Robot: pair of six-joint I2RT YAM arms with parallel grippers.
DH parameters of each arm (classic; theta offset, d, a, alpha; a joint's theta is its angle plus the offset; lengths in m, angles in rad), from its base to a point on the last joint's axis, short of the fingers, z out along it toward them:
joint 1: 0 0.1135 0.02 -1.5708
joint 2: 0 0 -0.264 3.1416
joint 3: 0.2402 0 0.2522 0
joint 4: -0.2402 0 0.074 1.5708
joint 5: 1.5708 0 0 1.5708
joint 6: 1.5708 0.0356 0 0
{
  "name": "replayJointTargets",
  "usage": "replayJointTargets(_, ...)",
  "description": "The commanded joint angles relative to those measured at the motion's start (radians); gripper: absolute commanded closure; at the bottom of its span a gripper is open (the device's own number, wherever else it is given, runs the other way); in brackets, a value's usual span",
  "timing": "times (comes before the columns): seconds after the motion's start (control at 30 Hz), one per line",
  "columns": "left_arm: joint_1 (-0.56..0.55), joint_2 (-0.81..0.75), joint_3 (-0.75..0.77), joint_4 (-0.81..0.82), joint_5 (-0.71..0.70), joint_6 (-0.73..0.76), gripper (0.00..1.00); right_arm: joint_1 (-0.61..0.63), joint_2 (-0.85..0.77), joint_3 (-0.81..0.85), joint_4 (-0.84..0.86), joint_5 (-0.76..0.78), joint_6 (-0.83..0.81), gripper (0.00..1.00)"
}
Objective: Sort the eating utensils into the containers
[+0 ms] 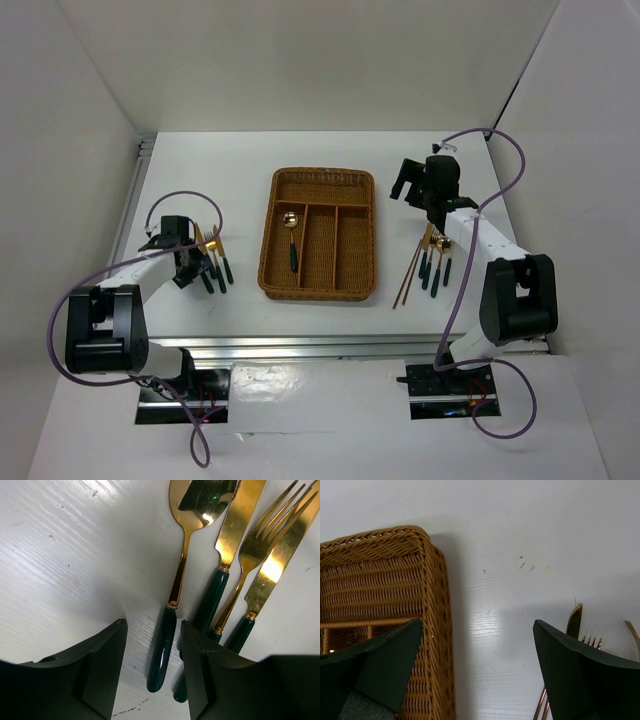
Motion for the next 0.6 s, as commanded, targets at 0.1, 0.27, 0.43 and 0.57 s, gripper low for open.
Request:
replayJointTargets(0.1, 0.004, 0.063, 0.023, -0.014, -0.023, 0.014, 0.46, 0.001, 0.007, 0.032, 0.016, -0.001, 0.006, 0.00)
replayJointTargets(0.27, 0.004, 0.100, 0.042, -0.023, -0.023, 0.036, 0.47, 0.001, 0.007, 0.032, 0.016, 0.008, 0.006, 0.00)
replayJointTargets(0.43, -0.005, 0.151, 0.065, -0.045, -0.037, 0.045, 0.51, 0.001, 0.016, 0.041, 0.016, 0.008, 0.006, 0.00)
replayJointTargets(0.57, -0.025, 0.187, 0.076, -0.056, -0.059, 0.045, 0.54, 0.001, 0.016, 0.041, 0.016, 0.008, 0.006, 0.00)
